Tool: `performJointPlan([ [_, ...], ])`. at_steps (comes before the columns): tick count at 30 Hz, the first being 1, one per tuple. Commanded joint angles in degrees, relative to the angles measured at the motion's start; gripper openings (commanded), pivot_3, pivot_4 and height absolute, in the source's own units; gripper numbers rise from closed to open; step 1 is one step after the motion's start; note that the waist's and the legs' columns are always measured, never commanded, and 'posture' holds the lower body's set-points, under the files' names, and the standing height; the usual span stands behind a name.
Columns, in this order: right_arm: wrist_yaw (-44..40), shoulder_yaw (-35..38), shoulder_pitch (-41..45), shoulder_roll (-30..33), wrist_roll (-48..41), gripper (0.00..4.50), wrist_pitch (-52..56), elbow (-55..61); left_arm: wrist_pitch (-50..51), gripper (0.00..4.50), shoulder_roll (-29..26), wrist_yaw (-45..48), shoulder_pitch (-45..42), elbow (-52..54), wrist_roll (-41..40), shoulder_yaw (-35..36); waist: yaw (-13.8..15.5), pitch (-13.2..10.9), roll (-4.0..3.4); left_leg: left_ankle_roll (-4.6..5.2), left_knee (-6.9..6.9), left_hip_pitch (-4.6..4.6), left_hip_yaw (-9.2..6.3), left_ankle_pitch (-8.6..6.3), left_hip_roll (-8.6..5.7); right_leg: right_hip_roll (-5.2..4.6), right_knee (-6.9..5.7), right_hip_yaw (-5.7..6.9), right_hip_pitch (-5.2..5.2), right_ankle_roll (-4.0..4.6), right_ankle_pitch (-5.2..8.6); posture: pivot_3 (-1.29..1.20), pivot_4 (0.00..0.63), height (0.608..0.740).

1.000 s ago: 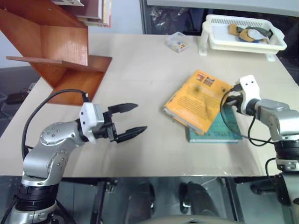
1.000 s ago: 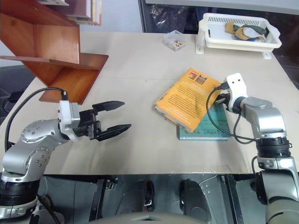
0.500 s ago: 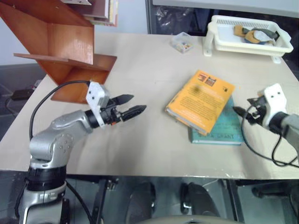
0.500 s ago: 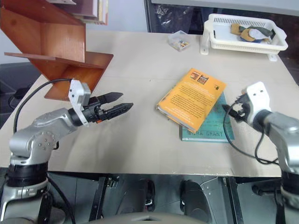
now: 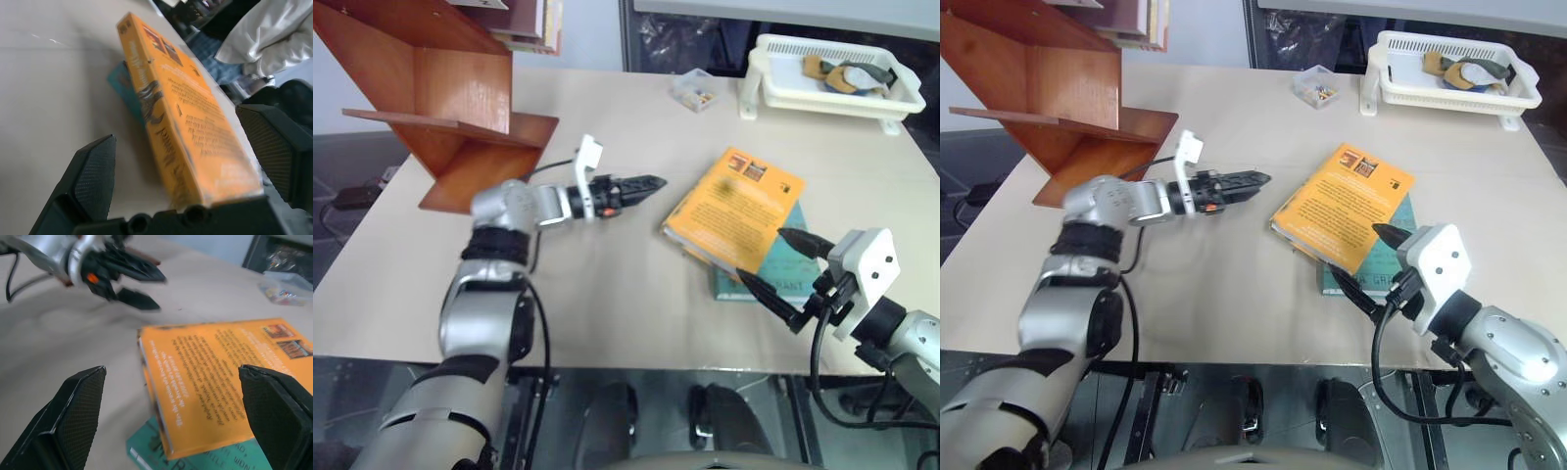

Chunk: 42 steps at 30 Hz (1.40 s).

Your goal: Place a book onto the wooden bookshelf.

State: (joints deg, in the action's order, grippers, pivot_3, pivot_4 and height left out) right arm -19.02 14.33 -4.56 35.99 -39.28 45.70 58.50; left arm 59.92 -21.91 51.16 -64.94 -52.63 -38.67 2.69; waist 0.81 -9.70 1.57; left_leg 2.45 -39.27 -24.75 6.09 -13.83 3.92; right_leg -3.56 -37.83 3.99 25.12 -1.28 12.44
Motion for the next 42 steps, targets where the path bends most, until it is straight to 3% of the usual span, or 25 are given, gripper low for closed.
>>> performJointPlan([
  [1,4.9,-1.7,1.4,1.9,-1.0,4.45,-3.3,1.5,-3.7,4.50,2.7,5.8,-5.8,-10.4,4.9,-0.5,-0.2,0.0,0.00,0.00,0.02,0.00,0.00,0.00,0.00,0.00,0.01,0.00,0.01,0.00,0.00,0.00,0.150,0.740],
  [10,14.2,-3.7,-0.3,9.5,-5.2,4.45,-9.0,1.5,-5.3,4.50,6.4,15.2,-12.0,-20.6,16.1,-1.9,-0.1,-0.1,0.10,0.01,0.06,-0.08,-0.02,0.00,0.02,0.01,-0.01,-0.02,0.09,0.03,0.00,0.00,0.150,0.740],
  [16,19.1,-2.7,-3.6,14.5,-8.7,4.45,-13.1,1.5,4.3,4.50,4.2,33.6,-12.0,-15.8,21.2,-10.2,-0.1,-0.1,0.10,0.01,0.06,-0.09,-0.03,-0.01,0.02,0.00,0.00,-0.02,0.09,0.04,0.00,0.00,0.150,0.740],
  [20,20.3,-2.4,-4.1,15.9,-9.6,4.45,-13.8,1.5,14.2,4.50,2.1,41.2,-7.9,-2.7,18.6,-17.7,-0.1,-0.1,0.10,0.01,0.05,-0.09,-0.06,-0.01,0.03,0.00,-0.02,-0.04,0.09,0.10,0.04,0.00,0.150,0.740],
  [24,19.6,-1.9,-3.7,16.2,-9.6,4.45,-13.0,1.5,22.2,4.50,0.1,39.3,-3.0,8.6,14.1,-17.9,-0.2,-0.1,0.10,0.01,0.04,-0.09,-0.07,-0.01,0.09,0.01,-0.02,-0.07,0.10,0.09,0.03,0.00,0.150,0.740],
  [28,19.3,-1.7,-3.2,16.1,-9.8,4.45,-12.5,1.5,24.0,4.50,0.2,33.7,0.3,11.3,12.7,-15.4,-0.1,-0.1,0.10,0.02,0.01,-0.09,-0.07,0.00,0.09,0.02,-0.05,-0.06,0.10,0.03,0.02,0.00,0.150,0.740],
  [37,19.5,-1.8,-3.9,16.5,-9.7,4.45,-12.6,1.5,19.7,4.50,7.1,18.6,-2.2,-0.4,12.4,-2.8,0.0,-0.1,0.12,0.02,-0.04,-0.10,-0.09,0.00,0.05,0.01,-0.05,-0.03,0.08,0.01,0.01,0.00,0.150,0.740],
  [42,20.1,-1.9,-4.5,16.9,-9.7,4.45,-13.2,1.5,15.1,4.50,9.4,15.9,-4.8,-6.2,13.5,-0.6,0.0,-0.1,0.11,0.02,-0.04,-0.09,-0.08,0.00,0.05,0.01,-0.06,-0.03,0.08,0.01,0.01,0.00,0.150,0.740],
])
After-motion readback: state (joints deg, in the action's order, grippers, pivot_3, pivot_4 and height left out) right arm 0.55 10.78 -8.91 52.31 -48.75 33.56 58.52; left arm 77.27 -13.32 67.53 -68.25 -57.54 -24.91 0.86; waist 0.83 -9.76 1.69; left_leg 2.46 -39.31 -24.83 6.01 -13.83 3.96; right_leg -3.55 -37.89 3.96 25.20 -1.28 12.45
